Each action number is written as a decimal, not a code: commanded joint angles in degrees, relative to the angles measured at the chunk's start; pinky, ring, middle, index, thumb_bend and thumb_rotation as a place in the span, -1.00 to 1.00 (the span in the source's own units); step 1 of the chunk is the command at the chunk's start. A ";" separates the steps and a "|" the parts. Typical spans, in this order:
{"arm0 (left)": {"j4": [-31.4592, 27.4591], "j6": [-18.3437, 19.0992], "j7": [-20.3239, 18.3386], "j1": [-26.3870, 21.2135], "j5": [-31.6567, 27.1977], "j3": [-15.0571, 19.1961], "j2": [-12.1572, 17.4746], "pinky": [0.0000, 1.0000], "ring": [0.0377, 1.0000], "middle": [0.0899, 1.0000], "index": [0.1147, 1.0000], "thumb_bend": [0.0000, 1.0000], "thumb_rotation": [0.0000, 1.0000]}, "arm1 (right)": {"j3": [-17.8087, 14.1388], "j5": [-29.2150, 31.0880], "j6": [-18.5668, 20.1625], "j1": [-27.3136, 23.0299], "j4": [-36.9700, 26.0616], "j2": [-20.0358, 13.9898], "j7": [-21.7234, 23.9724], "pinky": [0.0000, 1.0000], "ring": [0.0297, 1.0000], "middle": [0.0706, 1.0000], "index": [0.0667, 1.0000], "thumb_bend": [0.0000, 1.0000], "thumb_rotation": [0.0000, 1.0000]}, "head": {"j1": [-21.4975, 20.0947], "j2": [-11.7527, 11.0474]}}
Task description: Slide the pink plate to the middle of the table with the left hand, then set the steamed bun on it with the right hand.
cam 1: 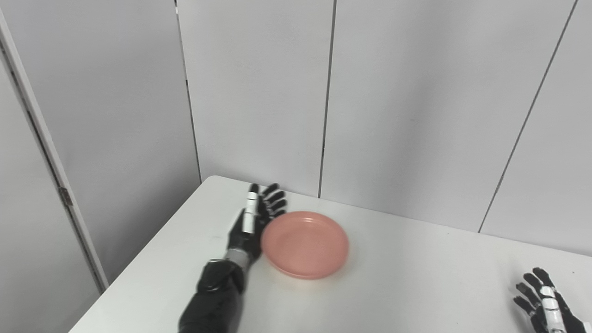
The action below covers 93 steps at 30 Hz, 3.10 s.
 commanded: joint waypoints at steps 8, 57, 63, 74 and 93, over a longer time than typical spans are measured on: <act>-9.68 4.10 1.90 5.03 2.19 -2.36 -4.90 0.80 0.78 0.75 0.71 0.47 1.00 | 0.49 -0.42 -0.70 0.75 -2.29 1.07 -0.58 1.00 0.90 0.92 0.93 0.28 0.76 | -4.34 2.12; -26.30 8.17 2.47 16.96 5.53 -9.54 -10.65 1.00 0.96 0.92 0.85 0.21 1.00 | 7.17 -7.72 -2.82 2.19 -6.97 6.90 -4.91 0.90 0.83 0.86 0.88 0.12 0.61 | -28.49 7.99; -21.98 -0.22 2.53 15.57 4.35 -7.52 -11.29 0.92 0.91 0.89 0.84 0.30 0.93 | 7.06 -7.51 -2.41 2.41 -6.93 6.44 -4.56 0.94 0.83 0.88 0.89 0.13 0.63 | -27.39 7.57; -18.53 -7.71 3.02 13.68 4.73 -5.85 -11.09 0.81 0.85 0.84 0.79 0.31 0.93 | 6.64 -9.36 -2.44 2.54 -6.79 6.31 -6.00 0.90 0.80 0.84 0.86 0.18 0.67 | -26.97 7.50; -25.41 12.74 8.20 15.36 15.76 -11.21 -8.38 1.00 0.98 1.00 0.98 0.14 1.00 | 3.77 -5.60 -1.12 1.09 -7.99 6.17 -6.42 0.87 0.81 0.83 0.84 0.22 0.62 | -29.22 8.29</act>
